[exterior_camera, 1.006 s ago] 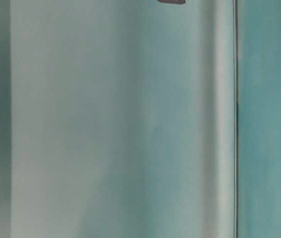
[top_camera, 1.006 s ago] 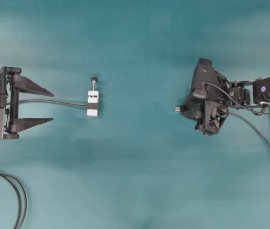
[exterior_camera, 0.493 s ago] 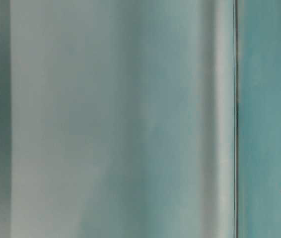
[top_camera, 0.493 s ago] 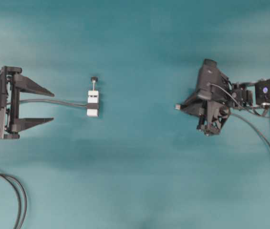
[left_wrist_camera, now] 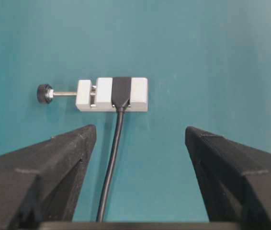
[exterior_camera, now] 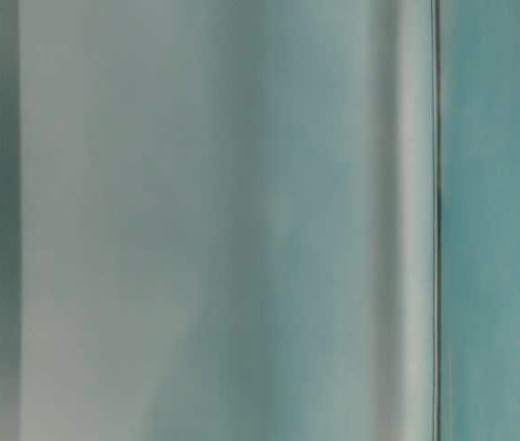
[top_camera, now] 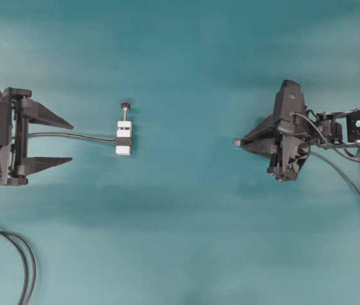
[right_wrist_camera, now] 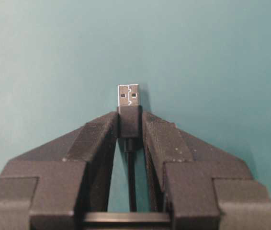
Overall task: Insert the USB cable into the female connector supported by the left arm.
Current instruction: 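Close the right gripper on the USB plug and lift it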
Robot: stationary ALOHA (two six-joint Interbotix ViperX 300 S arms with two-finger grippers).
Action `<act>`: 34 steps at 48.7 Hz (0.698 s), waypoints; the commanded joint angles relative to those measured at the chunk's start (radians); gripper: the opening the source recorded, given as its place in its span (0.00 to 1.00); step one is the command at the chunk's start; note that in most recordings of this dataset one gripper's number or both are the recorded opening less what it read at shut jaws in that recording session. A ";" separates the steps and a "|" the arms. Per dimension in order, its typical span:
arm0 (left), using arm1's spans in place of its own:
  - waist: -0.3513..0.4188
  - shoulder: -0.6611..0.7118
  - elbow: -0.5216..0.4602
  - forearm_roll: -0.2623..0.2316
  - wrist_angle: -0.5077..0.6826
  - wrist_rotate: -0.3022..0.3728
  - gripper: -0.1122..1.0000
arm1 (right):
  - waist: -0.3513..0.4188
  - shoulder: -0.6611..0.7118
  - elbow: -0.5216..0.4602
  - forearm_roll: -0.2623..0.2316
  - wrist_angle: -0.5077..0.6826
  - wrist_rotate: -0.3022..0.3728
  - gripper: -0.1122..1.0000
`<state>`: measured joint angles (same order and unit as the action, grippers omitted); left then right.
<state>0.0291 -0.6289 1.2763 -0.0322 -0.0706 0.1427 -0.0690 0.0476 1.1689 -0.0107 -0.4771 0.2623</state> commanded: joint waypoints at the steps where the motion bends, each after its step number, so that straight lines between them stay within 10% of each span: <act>1: 0.000 0.000 -0.026 -0.002 -0.003 -0.017 0.87 | 0.015 0.034 -0.048 -0.002 0.006 -0.006 0.29; 34: 0.002 0.032 -0.021 -0.003 -0.037 -0.014 0.87 | 0.041 -0.069 -0.083 -0.002 0.009 -0.051 0.29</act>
<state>0.0291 -0.6121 1.2701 -0.0322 -0.0828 0.1396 -0.0460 0.0199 1.1459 -0.0077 -0.4648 0.2194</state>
